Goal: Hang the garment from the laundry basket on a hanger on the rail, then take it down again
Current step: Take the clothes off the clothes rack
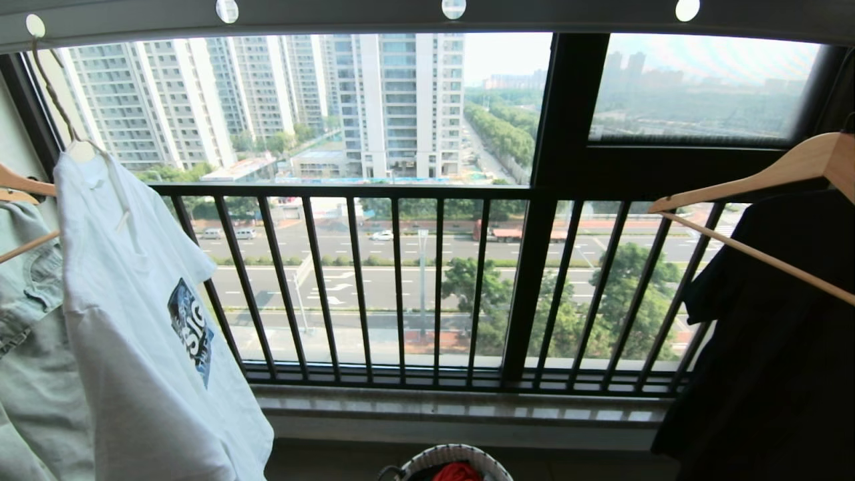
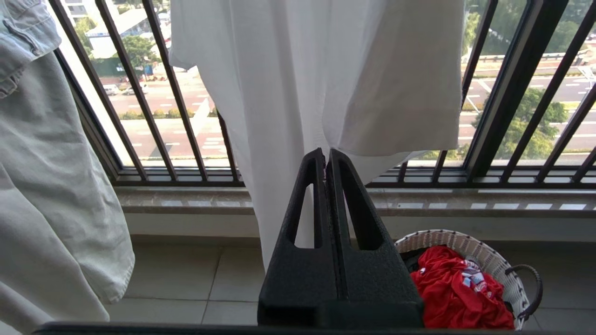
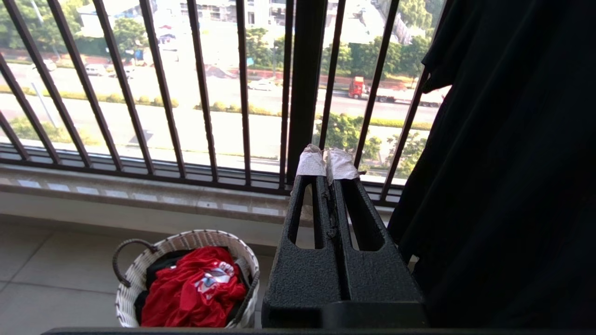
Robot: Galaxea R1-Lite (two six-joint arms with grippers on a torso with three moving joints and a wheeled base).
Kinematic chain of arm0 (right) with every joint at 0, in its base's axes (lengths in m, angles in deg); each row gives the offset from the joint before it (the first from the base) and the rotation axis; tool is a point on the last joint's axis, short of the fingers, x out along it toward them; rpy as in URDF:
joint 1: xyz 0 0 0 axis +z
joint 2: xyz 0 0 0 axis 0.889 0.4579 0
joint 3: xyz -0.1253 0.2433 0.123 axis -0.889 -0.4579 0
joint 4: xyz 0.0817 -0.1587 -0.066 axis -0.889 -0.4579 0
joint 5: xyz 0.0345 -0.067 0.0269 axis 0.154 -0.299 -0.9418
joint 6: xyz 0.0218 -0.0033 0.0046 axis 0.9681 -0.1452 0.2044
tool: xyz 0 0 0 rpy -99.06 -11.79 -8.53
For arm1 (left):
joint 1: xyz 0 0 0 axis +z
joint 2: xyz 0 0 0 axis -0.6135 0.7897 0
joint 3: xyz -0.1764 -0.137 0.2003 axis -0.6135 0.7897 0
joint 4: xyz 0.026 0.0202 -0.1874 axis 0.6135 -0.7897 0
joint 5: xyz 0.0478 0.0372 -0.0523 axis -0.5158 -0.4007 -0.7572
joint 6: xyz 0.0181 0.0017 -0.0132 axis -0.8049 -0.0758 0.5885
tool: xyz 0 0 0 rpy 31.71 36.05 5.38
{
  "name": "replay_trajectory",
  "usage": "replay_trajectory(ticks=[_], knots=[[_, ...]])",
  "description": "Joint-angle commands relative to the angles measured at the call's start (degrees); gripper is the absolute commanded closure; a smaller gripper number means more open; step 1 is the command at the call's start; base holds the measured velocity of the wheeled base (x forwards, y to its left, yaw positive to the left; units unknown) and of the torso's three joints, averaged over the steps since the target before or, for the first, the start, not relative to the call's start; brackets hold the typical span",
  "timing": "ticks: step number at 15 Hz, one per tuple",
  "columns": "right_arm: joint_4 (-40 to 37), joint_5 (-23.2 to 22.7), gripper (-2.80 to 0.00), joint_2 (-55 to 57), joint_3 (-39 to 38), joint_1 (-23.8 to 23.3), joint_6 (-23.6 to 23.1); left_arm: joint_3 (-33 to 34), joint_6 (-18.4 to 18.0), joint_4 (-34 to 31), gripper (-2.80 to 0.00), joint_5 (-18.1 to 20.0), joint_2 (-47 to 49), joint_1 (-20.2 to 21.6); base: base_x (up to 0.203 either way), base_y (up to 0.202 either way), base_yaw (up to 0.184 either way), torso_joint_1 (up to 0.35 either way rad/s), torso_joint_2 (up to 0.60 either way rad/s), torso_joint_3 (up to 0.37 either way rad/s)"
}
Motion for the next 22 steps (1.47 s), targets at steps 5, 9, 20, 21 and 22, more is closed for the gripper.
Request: replay_trajectory(ticks=[5, 9, 20, 21, 22], knots=[[-0.04, -0.02, 0.0, -0.01, -0.01, 0.02, -0.03, -14.56, 7.12, 1.18, 0.0, -0.34, 5.74, -0.03, 0.0, 0.0, 0.0, 0.0, 0.0, 0.0], [-0.04, -0.07, 0.0, -0.01, -0.01, 0.02, -0.07, -25.1, 7.44, 1.43, 0.0, -1.3, 18.16, -0.01, 0.0, 0.0, 0.0, 0.0, 0.0, 0.0], [-0.48, 0.02, 0.0, 0.0, 0.17, 0.02, -0.2, -69.74, 4.54, -9.48, 0.0, -18.7, 58.66, 0.06, 0.0, 0.0, 0.0, 0.0, 0.0, 0.0], [-0.48, -0.07, 0.0, 0.07, 0.17, 0.02, -0.38, -71.66, 3.68, -9.83, 0.0, -22.18, 62.72, -0.12, 0.0, 0.0, 0.0, 0.0, 0.0, 0.0], [-0.57, -0.02, 0.0, 0.07, 0.17, 0.02, -0.46, -73.18, 3.07, -9.94, 0.0, -26.67, 66.79, -0.39, 0.0, 0.0, 0.0, 0.0, 0.0, 0.0]])
